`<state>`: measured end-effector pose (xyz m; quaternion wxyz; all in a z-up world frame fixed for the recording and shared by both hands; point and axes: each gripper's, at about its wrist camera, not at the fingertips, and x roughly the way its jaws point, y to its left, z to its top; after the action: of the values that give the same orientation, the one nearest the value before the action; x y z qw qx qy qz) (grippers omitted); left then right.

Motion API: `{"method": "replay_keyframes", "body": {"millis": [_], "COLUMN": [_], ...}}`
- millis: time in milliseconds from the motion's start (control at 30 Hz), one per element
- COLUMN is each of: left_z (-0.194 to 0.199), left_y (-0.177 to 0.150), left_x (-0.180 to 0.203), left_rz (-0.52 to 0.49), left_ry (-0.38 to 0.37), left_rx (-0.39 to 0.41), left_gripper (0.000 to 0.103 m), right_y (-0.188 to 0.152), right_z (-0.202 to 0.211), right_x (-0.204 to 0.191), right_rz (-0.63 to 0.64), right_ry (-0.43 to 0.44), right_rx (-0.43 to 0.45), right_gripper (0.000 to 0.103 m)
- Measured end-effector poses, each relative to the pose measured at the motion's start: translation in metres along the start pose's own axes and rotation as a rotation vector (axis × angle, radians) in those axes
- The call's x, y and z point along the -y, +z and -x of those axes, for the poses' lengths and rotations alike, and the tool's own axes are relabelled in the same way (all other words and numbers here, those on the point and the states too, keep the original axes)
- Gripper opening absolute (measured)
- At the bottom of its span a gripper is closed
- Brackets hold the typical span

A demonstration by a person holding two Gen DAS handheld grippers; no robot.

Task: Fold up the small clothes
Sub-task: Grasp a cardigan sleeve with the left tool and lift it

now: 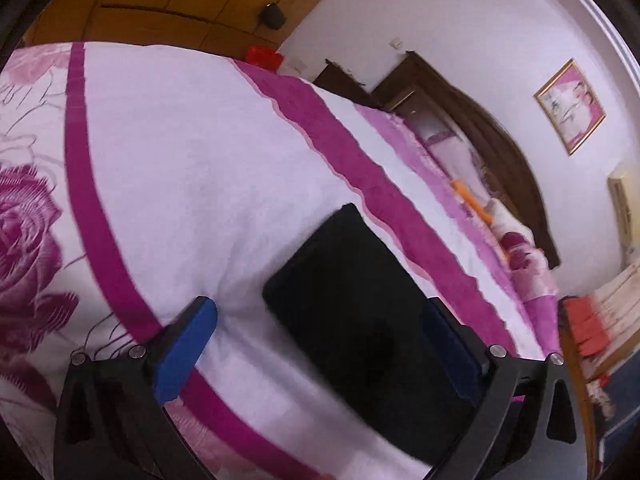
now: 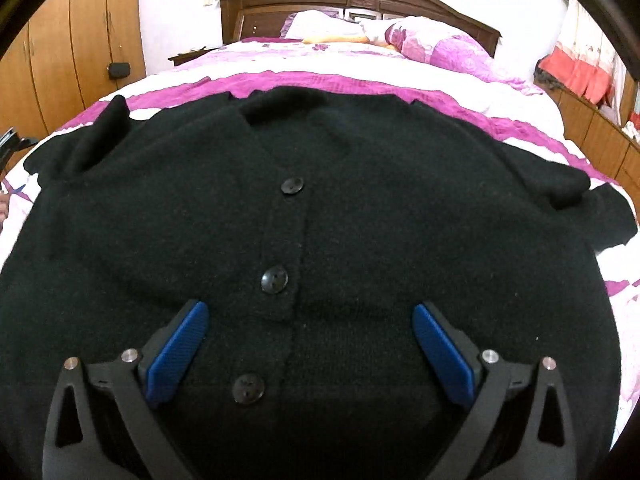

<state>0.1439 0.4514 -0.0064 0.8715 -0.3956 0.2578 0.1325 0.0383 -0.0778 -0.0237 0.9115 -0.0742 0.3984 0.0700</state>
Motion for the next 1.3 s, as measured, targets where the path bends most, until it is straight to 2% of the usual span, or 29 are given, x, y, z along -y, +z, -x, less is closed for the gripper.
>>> {"method": "replay_keyframes", "body": {"millis": [100, 133, 167, 200, 233, 267, 333, 367, 400, 567, 733, 867, 1067, 1133, 1200, 1267, 1300], "left_z": [0.0, 0.005, 0.008, 0.004, -0.006, -0.008, 0.005, 0.018, 0.032, 0.074, 0.104, 0.139, 0.193, 0.216, 0.245, 0.258, 0.26], "left_y": [0.0, -0.001, -0.002, 0.0, 0.0, -0.001, -0.001, -0.001, -0.002, -0.007, -0.024, -0.049, -0.085, -0.092, -0.103, -0.109, -0.109], "left_x": [0.001, -0.002, -0.009, -0.015, -0.021, -0.03, -0.038, -0.04, -0.041, -0.044, -0.049, -0.065, -0.065, -0.053, -0.022, 0.012, 0.033], "left_rz": [-0.002, 0.012, 0.053, 0.09, 0.143, 0.188, 0.233, 0.23, 0.22, 0.228, 0.198, 0.283, 0.372, 0.341, 0.173, 0.02, -0.055], "left_ry": [-0.041, -0.074, -0.148, -0.189, -0.235, -0.282, -0.329, -0.337, -0.33, -0.285, -0.208, -0.175, -0.203, -0.223, -0.178, -0.133, -0.138], "left_rx": [0.003, 0.015, 0.013, -0.018, -0.084, -0.112, -0.063, -0.014, 0.039, 0.153, 0.179, 0.216, 0.279, 0.314, 0.376, 0.411, 0.405], "left_gripper": [0.091, 0.068, 0.013, 0.0, 0.0, 0.0, 0.0, 0.0, 0.0, 0.0, 0.0, 0.0, 0.0, 0.0, 0.0, 0.0, 0.0], "right_y": [-0.001, 0.004, 0.004, 0.003, 0.003, 0.003, 0.003, 0.003, 0.004, 0.005, 0.006, 0.007, 0.008, 0.008, 0.008, 0.008, 0.008], "right_z": [0.002, 0.001, 0.002, 0.003, 0.003, 0.003, 0.002, 0.001, 0.001, 0.0, -0.003, -0.004, -0.005, -0.005, -0.004, -0.004, -0.004], "right_x": [-0.001, -0.005, -0.006, -0.006, -0.006, -0.006, -0.005, -0.005, -0.006, -0.005, -0.003, -0.002, -0.003, -0.002, -0.002, -0.001, 0.0], "right_rz": [0.006, 0.011, 0.014, 0.015, 0.015, 0.015, 0.011, 0.013, 0.015, 0.016, 0.006, 0.002, 0.001, 0.0, -0.002, -0.006, -0.012], "right_ry": [-0.012, -0.02, -0.024, -0.027, -0.028, -0.028, -0.025, -0.027, -0.03, -0.03, -0.017, -0.013, -0.013, -0.013, -0.011, -0.005, 0.002], "right_rx": [0.001, 0.0, 0.0, 0.002, 0.003, 0.003, -0.001, -0.002, -0.003, -0.005, -0.01, -0.01, -0.013, -0.011, -0.01, -0.009, -0.009], "right_gripper": [0.103, 0.103, 0.103, 0.103, 0.103, 0.103, 0.102, 0.102, 0.102, 0.102, 0.103, 0.103, 0.103, 0.103, 0.103, 0.103, 0.103]}}
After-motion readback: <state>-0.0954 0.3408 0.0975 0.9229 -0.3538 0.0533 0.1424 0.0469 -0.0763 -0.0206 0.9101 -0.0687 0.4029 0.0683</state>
